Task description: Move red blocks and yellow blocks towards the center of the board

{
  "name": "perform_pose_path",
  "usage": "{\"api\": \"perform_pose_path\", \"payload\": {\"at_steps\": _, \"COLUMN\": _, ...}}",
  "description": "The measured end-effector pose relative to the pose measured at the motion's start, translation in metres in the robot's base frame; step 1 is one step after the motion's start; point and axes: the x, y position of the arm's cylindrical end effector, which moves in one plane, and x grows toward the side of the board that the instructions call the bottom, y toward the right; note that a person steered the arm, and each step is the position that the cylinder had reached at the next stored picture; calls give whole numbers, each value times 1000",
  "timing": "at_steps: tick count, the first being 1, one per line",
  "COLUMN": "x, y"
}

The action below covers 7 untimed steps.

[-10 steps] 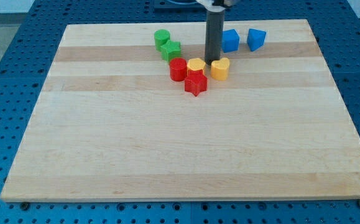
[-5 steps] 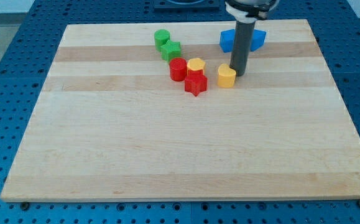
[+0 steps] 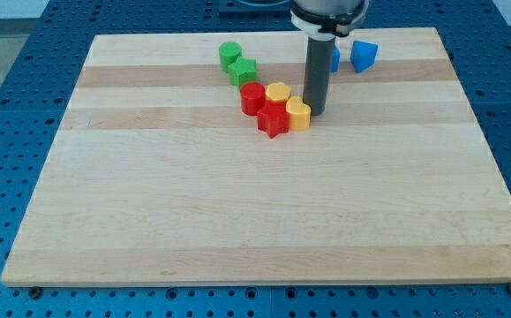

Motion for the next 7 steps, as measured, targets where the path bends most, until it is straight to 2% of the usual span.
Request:
{"api": "perform_pose_path", "payload": {"at_steps": 2, "x": -12, "y": 20}}
{"api": "perform_pose_path", "payload": {"at_steps": 3, "x": -52, "y": 15}}
{"api": "perform_pose_path", "payload": {"at_steps": 4, "x": -72, "y": -12}}
{"api": "perform_pose_path", "payload": {"at_steps": 7, "x": -47, "y": -105}}
